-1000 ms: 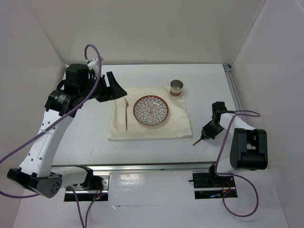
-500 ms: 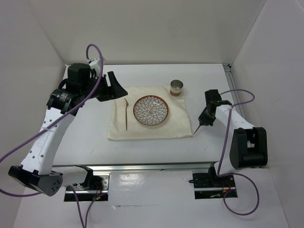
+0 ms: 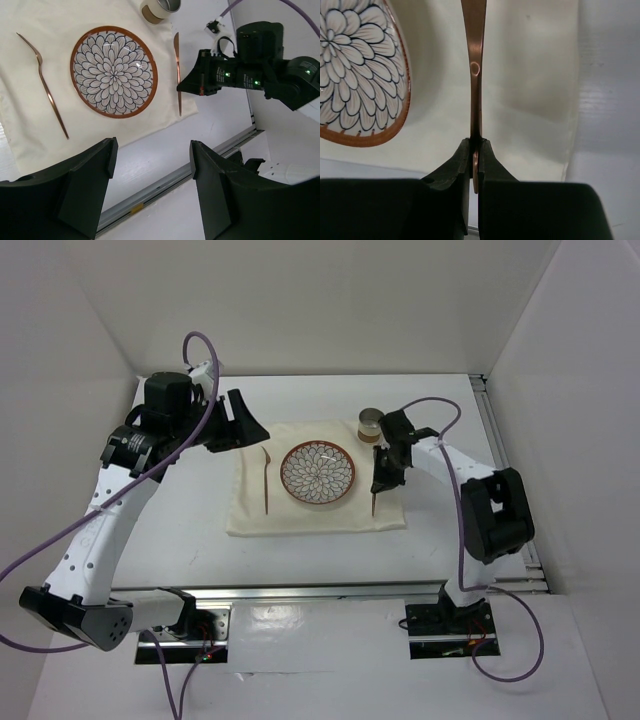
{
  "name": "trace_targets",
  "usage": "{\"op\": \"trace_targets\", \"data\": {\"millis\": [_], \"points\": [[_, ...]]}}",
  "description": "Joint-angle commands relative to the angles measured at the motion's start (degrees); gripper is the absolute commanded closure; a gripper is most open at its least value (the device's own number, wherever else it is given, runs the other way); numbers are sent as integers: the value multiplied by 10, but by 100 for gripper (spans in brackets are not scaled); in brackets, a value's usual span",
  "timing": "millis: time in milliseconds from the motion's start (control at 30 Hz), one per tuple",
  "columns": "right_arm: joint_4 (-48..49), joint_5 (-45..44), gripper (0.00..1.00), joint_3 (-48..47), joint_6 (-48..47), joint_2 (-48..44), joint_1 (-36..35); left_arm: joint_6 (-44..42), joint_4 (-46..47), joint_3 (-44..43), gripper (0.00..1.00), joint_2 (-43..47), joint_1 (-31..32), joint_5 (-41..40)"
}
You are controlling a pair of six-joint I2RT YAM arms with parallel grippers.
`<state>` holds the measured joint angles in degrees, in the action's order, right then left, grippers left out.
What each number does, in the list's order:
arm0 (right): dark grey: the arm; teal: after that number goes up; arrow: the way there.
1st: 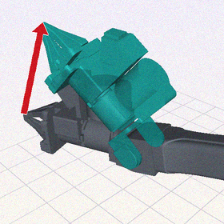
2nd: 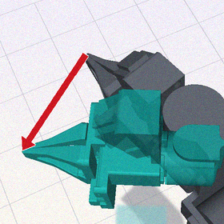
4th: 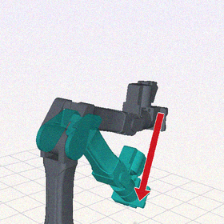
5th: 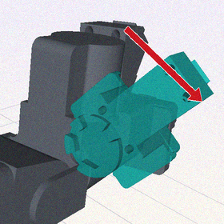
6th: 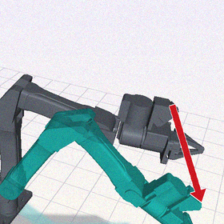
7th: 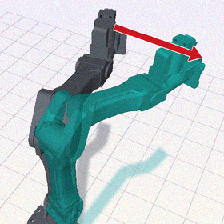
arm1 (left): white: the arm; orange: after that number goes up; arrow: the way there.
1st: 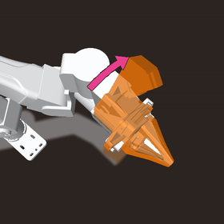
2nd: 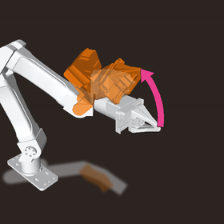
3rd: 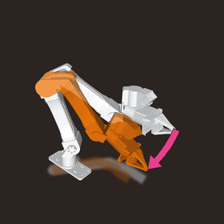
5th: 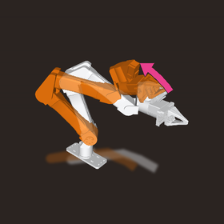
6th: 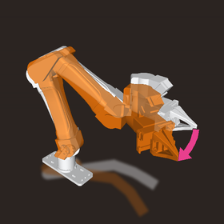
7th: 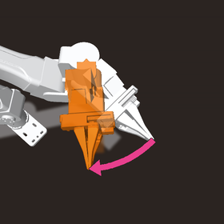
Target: Set the dinner table for one person
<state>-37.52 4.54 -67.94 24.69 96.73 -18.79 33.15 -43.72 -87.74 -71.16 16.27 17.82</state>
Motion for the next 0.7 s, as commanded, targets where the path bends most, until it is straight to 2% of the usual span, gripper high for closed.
{"op": "trace_targets", "data": {"millis": [0, 267, 533, 667], "points": [[-11, 29, 100, -47, -41, 33, 1, -9, 13, -9, 24, 7, -3, -9], [-3, 55, 100, -86, -59, 113, -5, -9, 8, -9, 24, 12, -3, -9], [3, 18, 100, -80, -47, 124, -10, -9, 7, -9, 24, 12, -3, -14], [3, 1, 81, -80, -36, 124, -10, -9, 2, -9, 24, 12, -3, -14]]}}
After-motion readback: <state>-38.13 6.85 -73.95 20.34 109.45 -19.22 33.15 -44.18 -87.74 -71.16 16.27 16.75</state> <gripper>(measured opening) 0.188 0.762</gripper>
